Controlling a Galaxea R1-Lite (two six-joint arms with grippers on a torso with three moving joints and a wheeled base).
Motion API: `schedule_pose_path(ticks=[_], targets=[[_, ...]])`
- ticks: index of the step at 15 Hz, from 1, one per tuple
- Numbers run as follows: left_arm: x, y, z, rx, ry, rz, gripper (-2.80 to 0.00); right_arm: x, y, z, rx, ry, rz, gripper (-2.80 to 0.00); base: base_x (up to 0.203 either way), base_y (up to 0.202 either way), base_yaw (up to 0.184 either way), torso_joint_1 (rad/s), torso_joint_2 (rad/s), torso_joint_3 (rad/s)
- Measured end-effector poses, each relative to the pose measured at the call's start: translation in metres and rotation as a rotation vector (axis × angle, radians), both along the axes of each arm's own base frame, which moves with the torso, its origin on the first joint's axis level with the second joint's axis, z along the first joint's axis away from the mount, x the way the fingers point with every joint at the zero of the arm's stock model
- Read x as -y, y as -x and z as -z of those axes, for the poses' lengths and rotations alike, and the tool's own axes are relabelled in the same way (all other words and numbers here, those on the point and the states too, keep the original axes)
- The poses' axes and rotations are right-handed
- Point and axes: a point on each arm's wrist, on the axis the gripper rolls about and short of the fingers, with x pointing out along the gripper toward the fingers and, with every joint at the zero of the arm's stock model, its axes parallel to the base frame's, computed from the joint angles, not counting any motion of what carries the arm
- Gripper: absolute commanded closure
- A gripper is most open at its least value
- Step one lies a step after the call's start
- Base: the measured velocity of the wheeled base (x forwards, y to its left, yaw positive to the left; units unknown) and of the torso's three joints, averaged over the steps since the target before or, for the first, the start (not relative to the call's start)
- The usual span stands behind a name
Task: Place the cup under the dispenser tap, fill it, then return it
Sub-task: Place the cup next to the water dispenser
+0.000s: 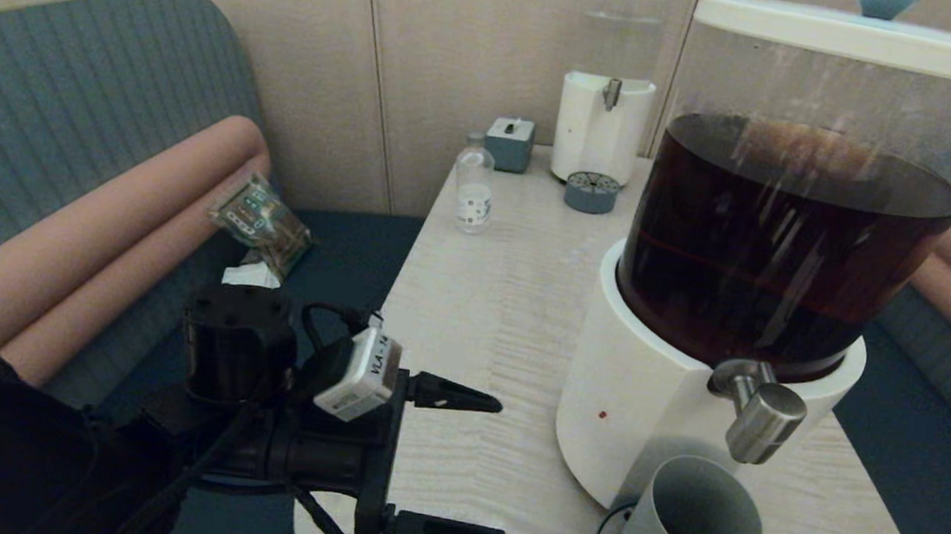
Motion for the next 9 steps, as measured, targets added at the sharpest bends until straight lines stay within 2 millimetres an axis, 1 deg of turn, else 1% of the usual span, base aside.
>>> schedule_pose_path(ticks=[2, 4, 7, 9], targets=[[0.015, -0.003, 0.000, 0.001, 0.003, 0.015, -2.80, 0.000, 0.000, 0.000, 0.000, 0.000, 0.000, 0.00, 0.000, 0.000, 0.000, 0.000, 0.00, 0.000], [0.030, -0.002, 0.007, -0.017, -0.008, 0.037, -2.80, 0.000, 0.000, 0.000, 0.000, 0.000, 0.000, 0.00, 0.000, 0.000, 0.000, 0.000, 0.00, 0.000], [0.046, -0.002, 0.016, -0.031, -0.022, 0.056, -2.80, 0.000, 0.000, 0.000, 0.000, 0.000, 0.000, 0.00, 0.000, 0.000, 0.000, 0.000, 0.00, 0.000], [0.054, -0.002, 0.021, -0.048, -0.028, 0.068, -2.80, 0.000, 0.000, 0.000, 0.000, 0.000, 0.000, 0.00, 0.000, 0.000, 0.000, 0.000, 0.00, 0.000]])
